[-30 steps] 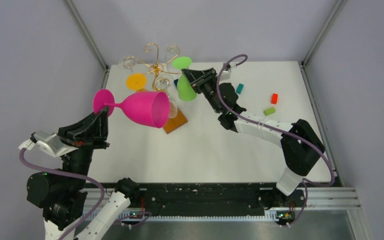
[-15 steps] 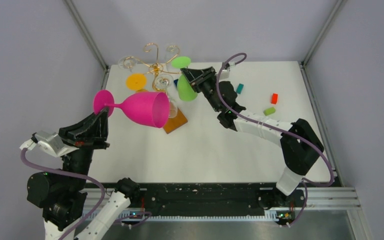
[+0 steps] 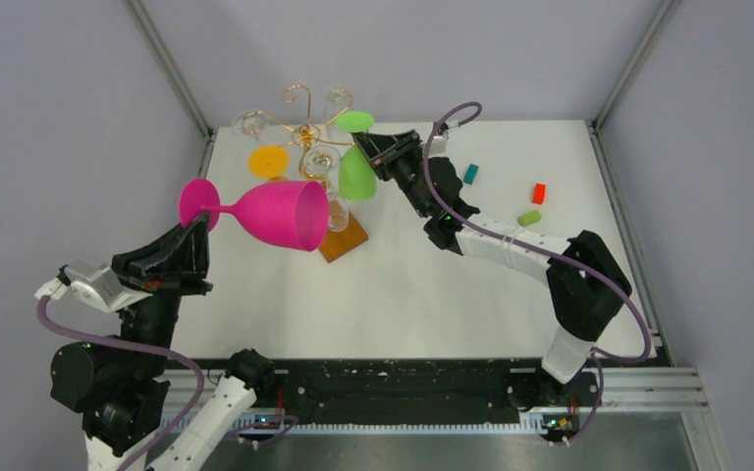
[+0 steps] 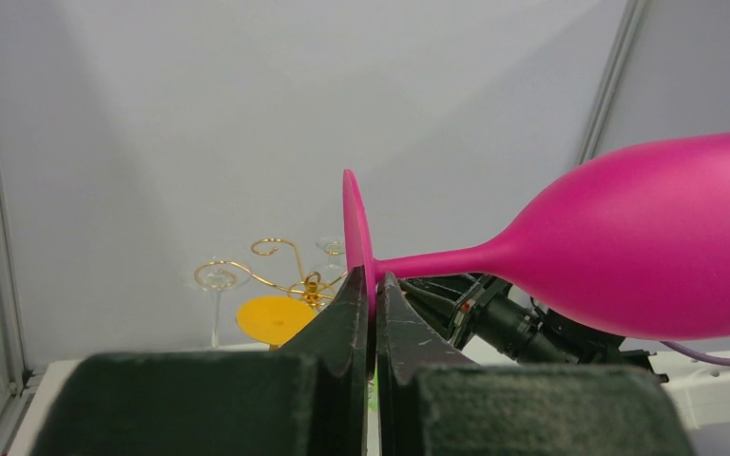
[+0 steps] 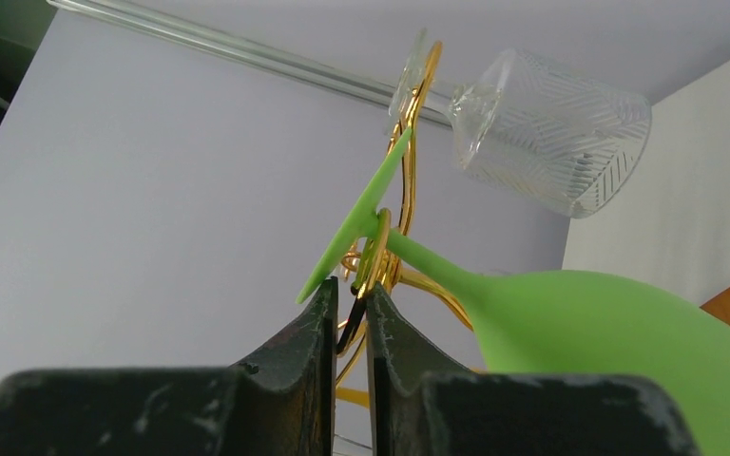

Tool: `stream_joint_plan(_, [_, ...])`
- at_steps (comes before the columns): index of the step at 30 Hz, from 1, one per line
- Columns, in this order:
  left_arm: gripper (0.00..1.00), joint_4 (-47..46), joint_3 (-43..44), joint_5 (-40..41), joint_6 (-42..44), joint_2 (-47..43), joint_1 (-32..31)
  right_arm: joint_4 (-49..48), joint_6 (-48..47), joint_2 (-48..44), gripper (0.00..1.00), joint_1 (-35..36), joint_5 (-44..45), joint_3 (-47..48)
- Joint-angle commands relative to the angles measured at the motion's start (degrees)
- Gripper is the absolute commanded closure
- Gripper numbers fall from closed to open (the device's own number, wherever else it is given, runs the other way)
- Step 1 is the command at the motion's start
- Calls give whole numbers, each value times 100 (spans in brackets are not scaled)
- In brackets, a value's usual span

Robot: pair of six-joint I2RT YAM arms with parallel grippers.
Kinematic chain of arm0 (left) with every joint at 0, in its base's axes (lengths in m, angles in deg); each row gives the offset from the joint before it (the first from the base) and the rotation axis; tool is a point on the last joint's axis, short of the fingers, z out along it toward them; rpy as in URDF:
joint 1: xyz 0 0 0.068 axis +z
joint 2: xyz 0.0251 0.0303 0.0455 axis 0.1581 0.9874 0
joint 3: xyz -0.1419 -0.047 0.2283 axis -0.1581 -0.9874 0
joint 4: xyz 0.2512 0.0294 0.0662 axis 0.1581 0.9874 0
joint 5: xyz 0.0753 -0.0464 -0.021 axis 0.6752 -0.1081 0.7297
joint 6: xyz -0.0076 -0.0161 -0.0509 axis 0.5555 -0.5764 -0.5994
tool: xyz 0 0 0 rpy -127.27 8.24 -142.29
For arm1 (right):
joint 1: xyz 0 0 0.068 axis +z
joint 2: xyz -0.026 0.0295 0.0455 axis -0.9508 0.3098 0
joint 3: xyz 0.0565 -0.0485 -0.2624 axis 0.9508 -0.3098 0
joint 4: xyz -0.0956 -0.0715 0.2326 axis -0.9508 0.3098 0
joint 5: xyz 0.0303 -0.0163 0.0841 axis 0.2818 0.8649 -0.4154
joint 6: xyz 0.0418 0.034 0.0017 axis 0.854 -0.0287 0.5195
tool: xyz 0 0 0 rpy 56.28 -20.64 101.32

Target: Place the wine glass upside down on the wine glass rack

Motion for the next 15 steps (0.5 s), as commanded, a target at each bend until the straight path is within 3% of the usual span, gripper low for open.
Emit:
stream_joint_plan(1, [100, -164, 89, 44, 38, -53, 18, -92, -78, 27, 99, -1, -75, 243])
stream_joint_plan(15, [100, -209, 92, 12, -12, -23, 14, 233, -142, -356, 100, 81, -37, 188])
